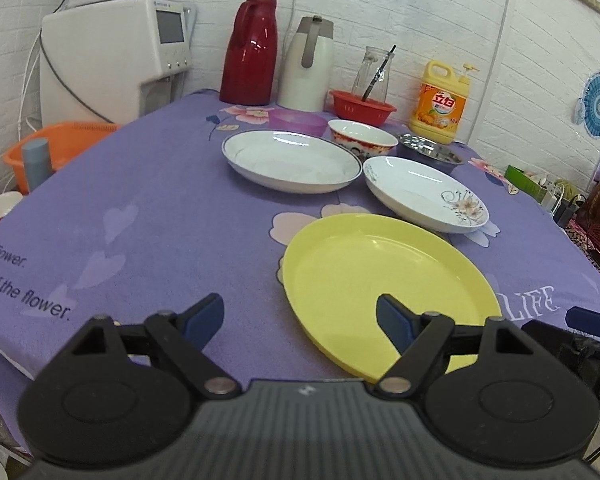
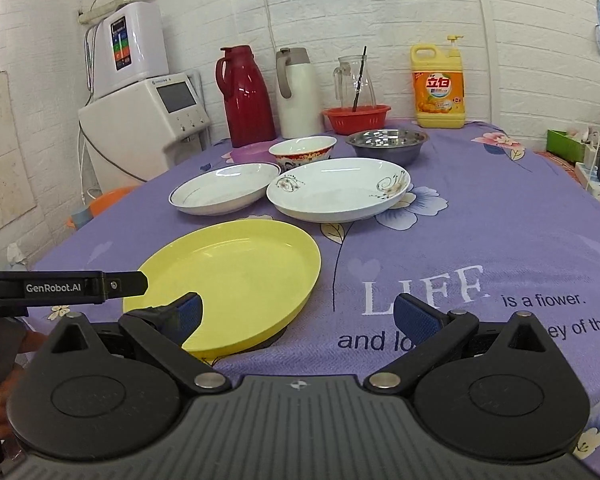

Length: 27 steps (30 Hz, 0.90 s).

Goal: Organize plates and bowls
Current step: 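Close the left gripper on the rim of the yellow plate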

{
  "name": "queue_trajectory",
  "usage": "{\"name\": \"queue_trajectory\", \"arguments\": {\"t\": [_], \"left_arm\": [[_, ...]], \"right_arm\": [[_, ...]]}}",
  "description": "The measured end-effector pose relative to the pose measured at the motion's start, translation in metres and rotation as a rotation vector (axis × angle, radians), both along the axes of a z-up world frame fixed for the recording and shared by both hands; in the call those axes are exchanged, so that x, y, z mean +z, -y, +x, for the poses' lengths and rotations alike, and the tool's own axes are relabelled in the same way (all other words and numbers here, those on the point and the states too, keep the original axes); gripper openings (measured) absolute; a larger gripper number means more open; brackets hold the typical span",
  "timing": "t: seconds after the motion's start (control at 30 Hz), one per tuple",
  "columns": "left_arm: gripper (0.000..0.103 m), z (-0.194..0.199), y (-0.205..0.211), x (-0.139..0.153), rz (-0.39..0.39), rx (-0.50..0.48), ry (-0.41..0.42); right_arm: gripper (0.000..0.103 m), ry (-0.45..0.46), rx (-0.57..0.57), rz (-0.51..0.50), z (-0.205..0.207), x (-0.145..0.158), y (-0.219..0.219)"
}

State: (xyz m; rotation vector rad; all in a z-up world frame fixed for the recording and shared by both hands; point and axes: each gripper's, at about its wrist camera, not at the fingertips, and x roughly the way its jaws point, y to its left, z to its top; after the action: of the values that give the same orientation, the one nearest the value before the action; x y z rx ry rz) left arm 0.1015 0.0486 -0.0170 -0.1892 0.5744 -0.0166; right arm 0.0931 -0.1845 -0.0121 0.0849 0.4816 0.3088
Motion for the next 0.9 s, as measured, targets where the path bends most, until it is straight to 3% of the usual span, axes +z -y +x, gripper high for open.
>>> {"name": "queue_trajectory", "arguments": {"t": [0.3, 0.67, 0.9], "left_arm": [[0.079, 0.04, -0.009, -0.001, -0.003, 0.024, -0.082], [0.079, 0.07, -0.011, -0.004, -0.007, -0.106, -0.139], [0.079, 0.074, -0.021, -0.005, -0.016, -0.128, -0.151]], "right_arm": [[0.103, -0.078, -0.003, 0.064, 0.031, 0.003, 0.007], [0.103, -0.208, 0.101, -0.064, 0.063, -0.012, -0.033], [0.103, -0.172, 0.119, -0.133, 0.059, -0.016, -0.036]]}}
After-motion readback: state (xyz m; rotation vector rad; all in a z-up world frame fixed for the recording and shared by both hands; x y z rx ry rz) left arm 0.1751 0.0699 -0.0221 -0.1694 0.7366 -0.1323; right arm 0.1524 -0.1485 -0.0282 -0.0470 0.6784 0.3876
